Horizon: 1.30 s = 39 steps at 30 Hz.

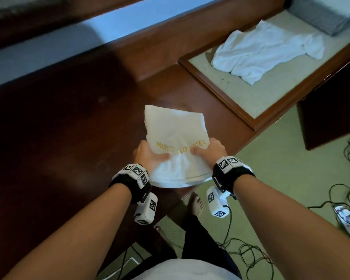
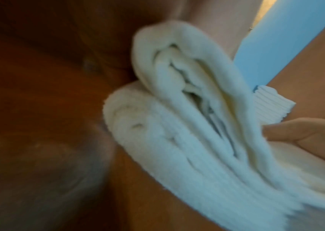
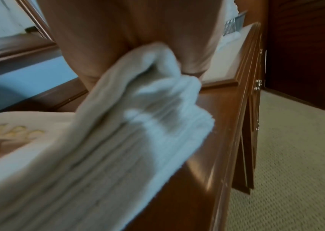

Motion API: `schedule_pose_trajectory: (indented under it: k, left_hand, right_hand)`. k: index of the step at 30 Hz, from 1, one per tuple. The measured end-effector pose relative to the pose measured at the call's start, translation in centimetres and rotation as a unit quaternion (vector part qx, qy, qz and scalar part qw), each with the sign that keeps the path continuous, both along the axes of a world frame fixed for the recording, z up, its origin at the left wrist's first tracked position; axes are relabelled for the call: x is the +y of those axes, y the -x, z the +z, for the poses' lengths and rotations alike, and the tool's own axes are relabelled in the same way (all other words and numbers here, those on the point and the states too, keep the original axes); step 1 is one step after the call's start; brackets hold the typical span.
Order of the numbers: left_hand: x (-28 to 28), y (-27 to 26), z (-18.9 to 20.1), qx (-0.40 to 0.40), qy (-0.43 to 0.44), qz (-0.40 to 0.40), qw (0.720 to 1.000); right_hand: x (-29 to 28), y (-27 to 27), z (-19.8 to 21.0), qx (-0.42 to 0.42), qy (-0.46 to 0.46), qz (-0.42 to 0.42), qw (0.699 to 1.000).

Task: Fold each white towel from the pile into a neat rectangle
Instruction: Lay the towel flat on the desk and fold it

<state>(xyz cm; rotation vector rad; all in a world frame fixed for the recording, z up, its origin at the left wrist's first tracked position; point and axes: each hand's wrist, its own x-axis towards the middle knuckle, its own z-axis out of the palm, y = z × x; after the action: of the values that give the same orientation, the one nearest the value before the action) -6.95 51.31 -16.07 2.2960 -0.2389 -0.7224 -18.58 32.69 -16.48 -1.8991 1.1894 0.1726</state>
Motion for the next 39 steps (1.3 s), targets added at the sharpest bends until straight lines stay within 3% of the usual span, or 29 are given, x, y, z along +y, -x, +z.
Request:
schedule_pose_trajectory:
  k: [7, 16, 27, 39]
  left_hand:
    - [-4.1, -0.9, 6.1, -0.049, 0.059, -0.048, 0.996]
    - [-15.1, 0.4, 12.5, -0.112, 0.11, -0.118, 0.981]
    - [-36.2, 6.8, 18.3, -0.164, 0.156, -0.217, 0.95]
    - [-58.3, 12.3, 19.7, -0.148, 0.213, -0.247, 0.934]
  right_hand:
    - [-2.8, 1.2, 7.4, -0.085, 0.051, -0.044, 0.994]
    - [-11.6, 4.6, 15.1, -0.15, 0.101, -0.091, 0.979]
    - [-31.2, 12.0, 19.4, -0.155, 0.166, -0.132, 0.965]
    - [-50.3, 19.5, 23.3, -0.095, 0.246, -0.149, 0.953]
